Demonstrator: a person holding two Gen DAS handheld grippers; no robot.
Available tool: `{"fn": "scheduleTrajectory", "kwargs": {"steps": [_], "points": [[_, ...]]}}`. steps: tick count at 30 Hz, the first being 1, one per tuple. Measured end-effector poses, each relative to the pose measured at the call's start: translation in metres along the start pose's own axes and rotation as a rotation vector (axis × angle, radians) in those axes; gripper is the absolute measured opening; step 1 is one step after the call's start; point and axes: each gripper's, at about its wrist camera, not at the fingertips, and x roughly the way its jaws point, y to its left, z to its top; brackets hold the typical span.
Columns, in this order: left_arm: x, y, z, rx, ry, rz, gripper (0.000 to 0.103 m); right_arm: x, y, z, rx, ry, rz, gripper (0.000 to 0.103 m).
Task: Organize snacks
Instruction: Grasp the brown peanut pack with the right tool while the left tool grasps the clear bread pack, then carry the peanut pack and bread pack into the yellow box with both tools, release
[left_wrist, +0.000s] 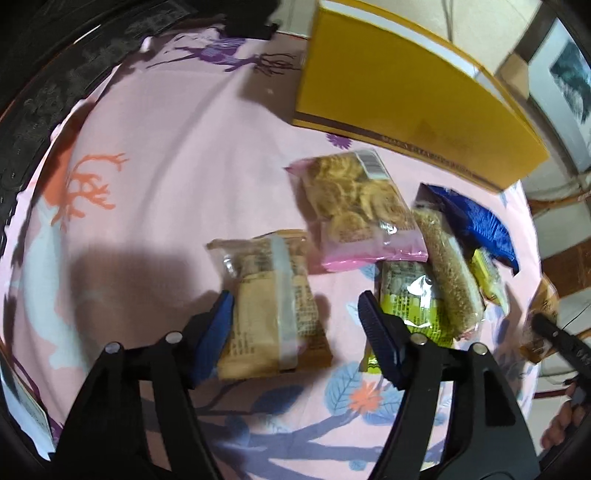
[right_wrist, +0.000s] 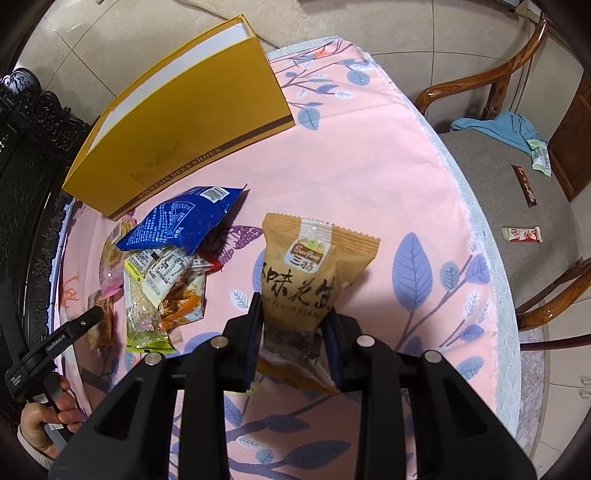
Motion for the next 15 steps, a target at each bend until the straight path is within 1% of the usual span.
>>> {"fn": "scheduleTrajectory", "kwargs": {"steps": [1, 2, 3, 5, 10, 15], "points": [[0.004, -0.003, 0.000, 0.017, 0.007, 0.015, 0.068, 0.000, 0.000, 0.000, 0.001, -0.001, 0.000, 0.031], [0.008, -0.005, 0.000, 0.030, 0.017, 0.032, 0.056, -0.001, 0.000, 0.001, 0.002, -0.002, 0.000, 0.031], [0.012, -0.005, -0.001, 0.037, 0.026, 0.049, 0.051, -0.002, 0.000, 0.001, 0.002, -0.003, 0.000, 0.031], [0.012, -0.003, -0.001, 0.037, 0.026, 0.043, 0.045, -0.004, 0.000, 0.001, 0.006, -0.009, -0.002, 0.031], [0.005, 0.002, -0.005, 0.037, 0.018, 0.041, 0.038, -0.005, 0.000, 0.002, 0.016, -0.012, 0.000, 0.031], [-0.013, 0.005, -0.014, 0.036, -0.006, 0.049, 0.038, -0.012, 0.006, 0.003, -0.002, -0.032, 0.012, 0.031]]}}
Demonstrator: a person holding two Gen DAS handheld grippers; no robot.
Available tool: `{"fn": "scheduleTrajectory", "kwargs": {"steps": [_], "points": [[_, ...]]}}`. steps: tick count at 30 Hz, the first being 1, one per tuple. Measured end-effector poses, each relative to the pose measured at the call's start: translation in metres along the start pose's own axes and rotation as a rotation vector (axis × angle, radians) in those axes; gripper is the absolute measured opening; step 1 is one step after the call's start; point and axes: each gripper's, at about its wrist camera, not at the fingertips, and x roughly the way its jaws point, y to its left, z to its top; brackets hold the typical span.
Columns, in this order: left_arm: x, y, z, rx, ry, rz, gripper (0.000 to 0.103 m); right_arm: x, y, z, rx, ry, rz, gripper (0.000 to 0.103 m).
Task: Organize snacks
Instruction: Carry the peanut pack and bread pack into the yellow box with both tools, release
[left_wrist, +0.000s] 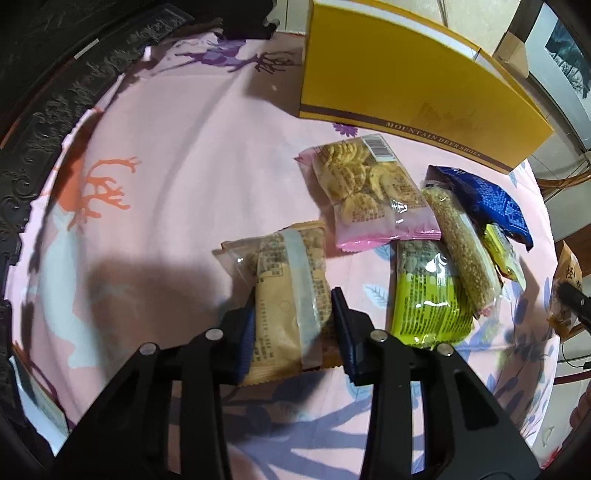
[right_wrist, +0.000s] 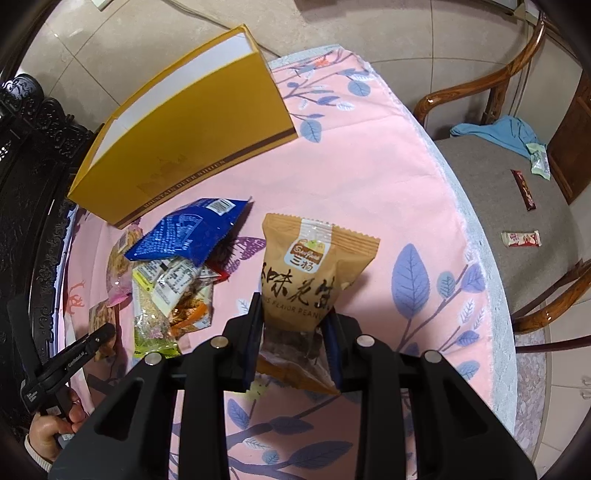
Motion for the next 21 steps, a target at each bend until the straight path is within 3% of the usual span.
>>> {"fn": "scheduleTrajectory", "kwargs": {"steps": [10, 21], "points": [[-0.061, 0.002, 0.008, -0.006, -0.120, 0.006, 0.038, -0.022, 0.021, 0.009, -0.038, -0.062, 0.056, 0.031], [-0.124, -0.029, 0.062, 0.021, -0.294, -0.082, 0.038, -0.055, 0.062, 0.057, -0.101, -0.186, 0.159, 0.031]]}}
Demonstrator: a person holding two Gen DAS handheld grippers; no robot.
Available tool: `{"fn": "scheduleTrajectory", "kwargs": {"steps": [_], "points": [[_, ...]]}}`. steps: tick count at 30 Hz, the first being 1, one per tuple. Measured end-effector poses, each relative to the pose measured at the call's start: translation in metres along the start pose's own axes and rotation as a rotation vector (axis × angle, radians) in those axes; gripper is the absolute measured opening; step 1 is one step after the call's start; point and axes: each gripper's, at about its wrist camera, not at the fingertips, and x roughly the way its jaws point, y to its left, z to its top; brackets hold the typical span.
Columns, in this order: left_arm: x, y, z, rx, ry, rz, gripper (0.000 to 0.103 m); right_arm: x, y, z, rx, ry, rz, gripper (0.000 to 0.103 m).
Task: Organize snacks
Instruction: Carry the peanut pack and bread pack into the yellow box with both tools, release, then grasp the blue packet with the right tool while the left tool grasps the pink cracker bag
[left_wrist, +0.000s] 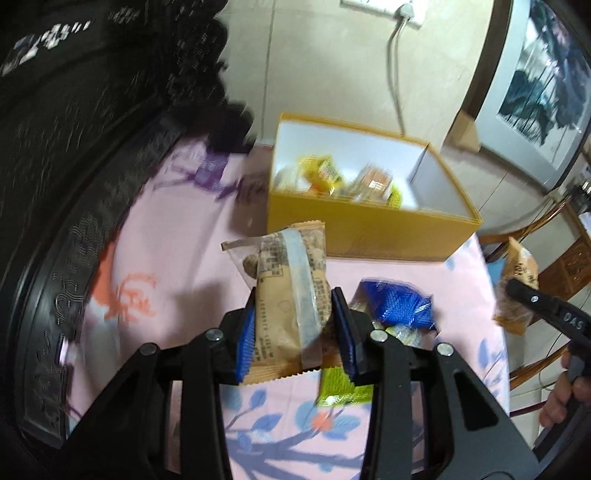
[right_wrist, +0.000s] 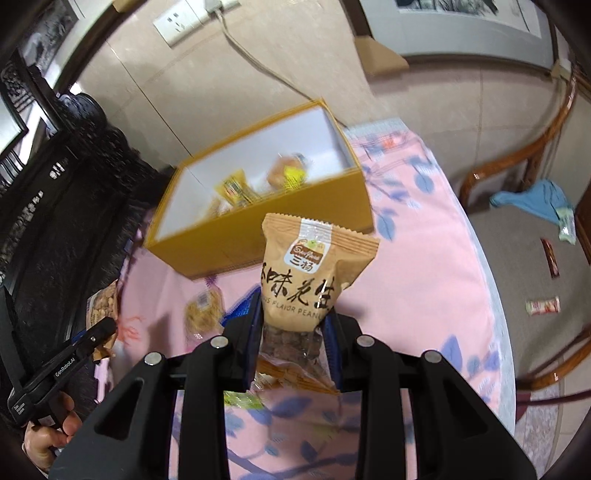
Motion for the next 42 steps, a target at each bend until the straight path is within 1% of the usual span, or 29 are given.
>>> {"fn": "scheduleTrajectory", "kwargs": {"steps": [2, 6, 10, 12, 15, 17, 18, 19, 20, 21, 22, 23, 24, 27, 29, 32, 35, 36, 39, 41, 42], "points": [[-0.003, -0.006, 0.012, 0.005, -0.025, -0.018, 0.038, -0.002, 0.006, 0.011, -0.017, -0.022, 0.013, 0.031], [-0.008, -0.021, 0.051, 0.034, -0.100, -0.055, 0.038, -0.004, 0.019, 0.039, -0.049, -0.072, 0.035, 0.031], [-0.001, -0.030, 0.088, 0.035, -0.143, -0.100, 0.038, 0.002, 0.027, 0.070, -0.071, -0.111, 0.050, 0.031], [0.006, -0.038, 0.109, 0.055, -0.172, -0.092, 0.038, 0.007, 0.030, 0.085, -0.080, -0.127, 0.052, 0.031], [0.018, -0.047, 0.137, 0.082, -0.197, -0.088, 0.038, 0.020, 0.033, 0.117, -0.082, -0.145, 0.063, 0.031], [0.029, -0.056, 0.161, 0.104, -0.215, -0.074, 0.039, 0.029, 0.036, 0.138, -0.094, -0.159, 0.066, 0.031], [0.033, -0.059, 0.172, 0.111, -0.222, -0.064, 0.044, 0.033, 0.038, 0.150, -0.101, -0.157, 0.074, 0.032], [0.034, -0.061, 0.183, 0.112, -0.236, -0.047, 0.069, 0.035, 0.040, 0.160, -0.092, -0.162, 0.073, 0.040], [0.030, -0.063, 0.192, 0.102, -0.271, -0.006, 0.093, 0.031, 0.041, 0.171, -0.065, -0.187, 0.063, 0.047], [0.020, -0.062, 0.197, 0.087, -0.328, 0.033, 0.098, 0.026, 0.040, 0.175, -0.048, -0.211, 0.064, 0.064], [0.012, -0.061, 0.198, 0.084, -0.374, 0.044, 0.101, 0.019, 0.038, 0.178, -0.037, -0.246, 0.086, 0.067], [0.005, -0.060, 0.198, 0.087, -0.404, 0.045, 0.101, 0.013, 0.037, 0.179, -0.042, -0.266, 0.108, 0.067], [0.000, -0.057, 0.197, 0.090, -0.415, 0.041, 0.101, 0.008, 0.037, 0.179, -0.057, -0.274, 0.117, 0.067], [-0.003, -0.048, 0.189, 0.081, -0.380, 0.025, 0.101, 0.004, 0.033, 0.166, -0.093, -0.251, 0.146, 0.067], [-0.004, -0.040, 0.177, 0.058, -0.351, 0.031, 0.101, 0.005, 0.031, 0.156, -0.116, -0.225, 0.152, 0.067], [-0.004, -0.028, 0.157, 0.031, -0.321, 0.025, 0.101, 0.008, 0.026, 0.123, -0.160, -0.163, 0.129, 0.067], [0.004, -0.016, 0.126, 0.016, -0.256, 0.037, 0.101, 0.019, 0.019, 0.093, -0.179, -0.078, 0.107, 0.067], [0.006, -0.014, 0.119, 0.014, -0.241, 0.042, 0.101, 0.024, 0.015, 0.076, -0.183, -0.035, 0.102, 0.067], [0.014, 0.002, 0.080, -0.012, -0.157, 0.062, 0.101, 0.036, 0.011, 0.041, -0.209, 0.064, 0.121, 0.067], [0.018, 0.013, 0.058, -0.027, -0.111, 0.067, 0.101, 0.040, 0.013, 0.017, -0.258, 0.112, 0.138, 0.067], [0.020, 0.016, 0.051, -0.031, -0.093, 0.074, 0.101, 0.044, 0.015, 0.004, -0.306, 0.141, 0.151, 0.067]]}}
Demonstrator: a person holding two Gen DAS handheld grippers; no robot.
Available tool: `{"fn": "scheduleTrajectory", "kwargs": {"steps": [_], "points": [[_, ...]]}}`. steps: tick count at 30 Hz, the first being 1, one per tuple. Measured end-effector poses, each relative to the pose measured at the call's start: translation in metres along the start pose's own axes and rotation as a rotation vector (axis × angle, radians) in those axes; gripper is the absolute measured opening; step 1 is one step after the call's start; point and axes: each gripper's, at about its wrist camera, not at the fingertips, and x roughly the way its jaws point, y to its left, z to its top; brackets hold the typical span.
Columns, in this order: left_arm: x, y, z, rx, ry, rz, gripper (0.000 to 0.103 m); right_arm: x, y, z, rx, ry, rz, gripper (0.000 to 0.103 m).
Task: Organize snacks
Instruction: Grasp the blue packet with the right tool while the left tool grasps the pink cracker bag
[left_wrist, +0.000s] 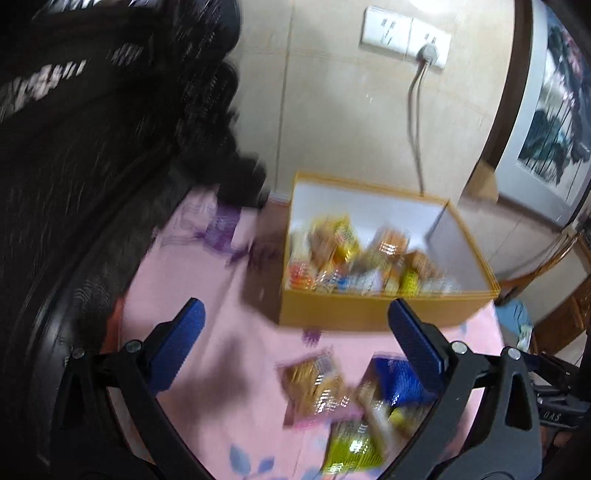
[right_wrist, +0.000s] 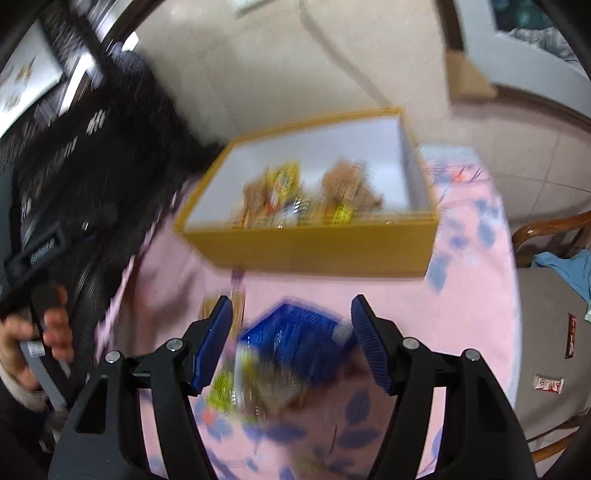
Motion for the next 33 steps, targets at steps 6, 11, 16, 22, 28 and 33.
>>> {"fn": "scheduleTrajectory", "kwargs": {"steps": [6, 11, 16, 22, 28, 33], "points": [[-0.001, 0.023, -0.047, 0.004, 0.086, 0.020, 0.101, 0.026, 0.016, -0.014, -0.257, 0.106, 0.045, 0.069], [-0.002, 0.034, -0.058, -0.019, 0.105, 0.016, 0.101, 0.061, 0.010, 0.008, -0.402, 0.181, 0.080, 0.072], [0.001, 0.039, -0.055, -0.045, 0.117, 0.009, 0.101, 0.103, 0.005, 0.023, -0.543, 0.316, 0.156, 0.075], [0.007, 0.044, -0.053, -0.042, 0.125, 0.005, 0.101, 0.133, 0.008, 0.021, -0.648, 0.429, 0.221, 0.081], [0.023, 0.043, -0.059, -0.031, 0.172, 0.006, 0.101, 0.152, 0.001, 0.023, -0.587, 0.467, 0.275, 0.094], [0.033, 0.042, -0.064, -0.030, 0.200, 0.003, 0.101, 0.166, -0.007, 0.019, -0.509, 0.509, 0.338, 0.096]]}}
